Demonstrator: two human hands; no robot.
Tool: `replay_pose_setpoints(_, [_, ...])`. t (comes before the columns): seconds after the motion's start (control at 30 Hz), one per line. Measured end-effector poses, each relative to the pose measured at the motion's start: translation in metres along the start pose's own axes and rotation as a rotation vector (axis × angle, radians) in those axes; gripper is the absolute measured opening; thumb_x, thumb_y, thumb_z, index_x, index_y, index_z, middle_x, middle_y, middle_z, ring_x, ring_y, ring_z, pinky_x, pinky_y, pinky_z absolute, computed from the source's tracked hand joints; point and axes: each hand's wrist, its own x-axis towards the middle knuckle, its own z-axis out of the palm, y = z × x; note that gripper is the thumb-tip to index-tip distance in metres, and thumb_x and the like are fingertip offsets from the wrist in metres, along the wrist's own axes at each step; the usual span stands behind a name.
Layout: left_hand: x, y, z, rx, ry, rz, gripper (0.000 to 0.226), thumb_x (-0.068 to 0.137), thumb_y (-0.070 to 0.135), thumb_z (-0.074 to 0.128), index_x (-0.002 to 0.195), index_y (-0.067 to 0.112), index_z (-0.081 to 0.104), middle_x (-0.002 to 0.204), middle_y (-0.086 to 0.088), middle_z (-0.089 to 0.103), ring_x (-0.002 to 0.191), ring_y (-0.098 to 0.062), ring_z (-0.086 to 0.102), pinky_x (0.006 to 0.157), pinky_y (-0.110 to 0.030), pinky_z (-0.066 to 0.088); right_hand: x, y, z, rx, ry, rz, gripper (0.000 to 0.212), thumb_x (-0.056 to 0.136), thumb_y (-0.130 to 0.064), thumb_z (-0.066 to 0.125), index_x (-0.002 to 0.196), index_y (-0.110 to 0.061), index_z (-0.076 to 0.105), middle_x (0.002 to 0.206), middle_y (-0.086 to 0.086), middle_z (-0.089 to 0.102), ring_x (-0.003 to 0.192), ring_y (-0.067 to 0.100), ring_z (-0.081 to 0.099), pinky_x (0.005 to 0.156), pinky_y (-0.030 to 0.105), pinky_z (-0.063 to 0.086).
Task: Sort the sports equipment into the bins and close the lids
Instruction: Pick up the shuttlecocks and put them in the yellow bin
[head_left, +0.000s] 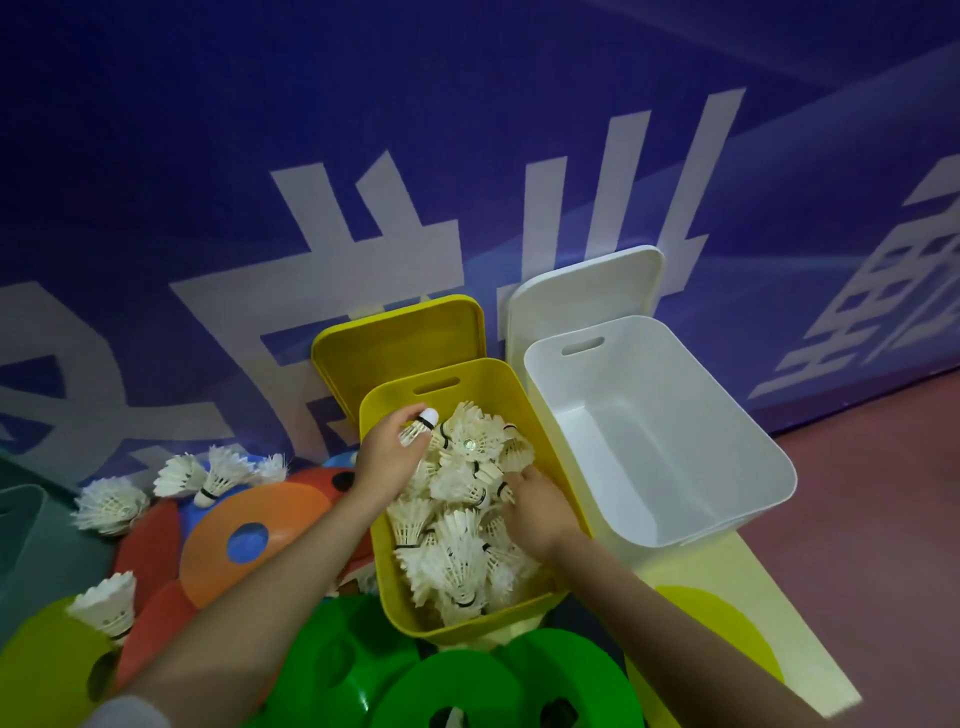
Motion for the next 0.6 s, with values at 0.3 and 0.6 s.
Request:
replay_pose_setpoints(0.3, [0.051, -0.032, 0.019, 0.387, -0.196, -0.043, 0.039, 0.092, 0.031, 0.059, 0.13, 0.04, 0.054, 0.119, -0.002, 0.06, 0.055, -0.012, 0.051, 0.051, -0.025, 0.036, 0.006, 0.0, 0.0, 0.049, -0.011, 0.019, 0.047, 0.095, -0.021, 0.048, 0.14, -0.012, 0.04, 0.136, 0.011, 0.044, 0.122, 0.026, 0.044, 0.103, 0.033, 0.039])
replay_pose_setpoints(0.6, [0.056, -0.038, 0.036, 0.62, -0.338, 0.112, 0.038, 0.101, 0.025, 0.039, 0.138, 0.033, 0.046, 0.148, 0.005, 0.041, 0.138, -0.019, 0.031, 0.11, -0.046, 0.032, 0.006, 0.003, 0.001, 0.068, 0.028, 0.018, 0.052, 0.094, -0.019, 0.046, 0.145, -0.012, 0.035, 0.138, 0.012, 0.043, 0.126, 0.026, 0.04, 0.105, 0.032, 0.034])
